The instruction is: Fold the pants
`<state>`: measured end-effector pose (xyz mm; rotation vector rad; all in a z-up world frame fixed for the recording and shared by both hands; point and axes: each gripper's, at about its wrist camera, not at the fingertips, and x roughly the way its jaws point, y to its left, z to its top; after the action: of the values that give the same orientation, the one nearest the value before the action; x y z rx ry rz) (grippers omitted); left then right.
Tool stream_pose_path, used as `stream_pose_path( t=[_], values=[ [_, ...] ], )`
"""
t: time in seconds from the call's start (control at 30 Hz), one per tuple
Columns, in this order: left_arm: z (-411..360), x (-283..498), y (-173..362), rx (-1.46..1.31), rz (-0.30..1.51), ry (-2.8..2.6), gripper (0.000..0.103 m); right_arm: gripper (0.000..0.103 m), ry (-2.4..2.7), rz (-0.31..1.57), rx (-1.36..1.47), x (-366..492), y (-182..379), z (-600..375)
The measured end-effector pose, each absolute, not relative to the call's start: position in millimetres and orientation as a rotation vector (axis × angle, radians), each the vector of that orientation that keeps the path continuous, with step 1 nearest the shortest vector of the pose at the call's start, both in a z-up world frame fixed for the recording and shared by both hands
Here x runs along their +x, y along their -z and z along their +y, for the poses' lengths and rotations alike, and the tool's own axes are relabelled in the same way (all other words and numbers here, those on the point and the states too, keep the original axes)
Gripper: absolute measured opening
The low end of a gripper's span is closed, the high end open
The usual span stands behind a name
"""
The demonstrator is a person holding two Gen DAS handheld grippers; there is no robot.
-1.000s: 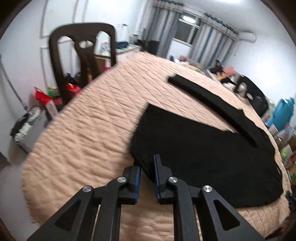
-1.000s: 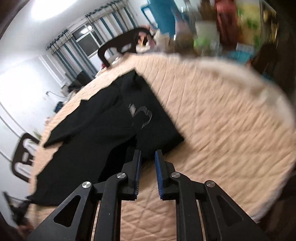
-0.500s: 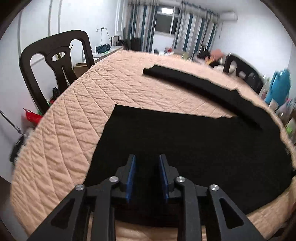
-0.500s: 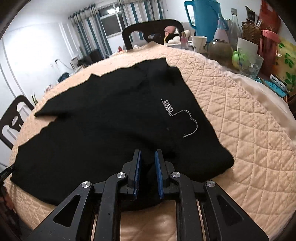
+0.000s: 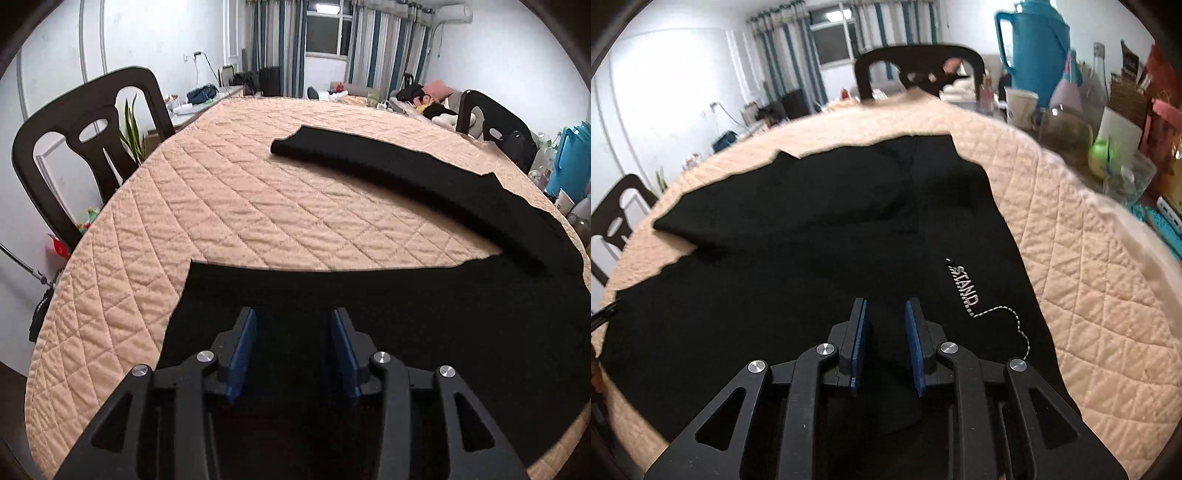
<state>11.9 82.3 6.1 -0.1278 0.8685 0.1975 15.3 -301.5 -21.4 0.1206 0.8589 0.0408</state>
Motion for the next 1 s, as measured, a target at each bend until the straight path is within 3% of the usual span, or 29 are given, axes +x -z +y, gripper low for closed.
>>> stream_pose_path(
  t=[1.0],
  values=[
    [13.6, 25.0, -35.7, -0.035, 0.837, -0.012, 0.056, 0.03, -0.294, 0.83, 0.064, 19.0, -0.5, -226.0]
  ],
)
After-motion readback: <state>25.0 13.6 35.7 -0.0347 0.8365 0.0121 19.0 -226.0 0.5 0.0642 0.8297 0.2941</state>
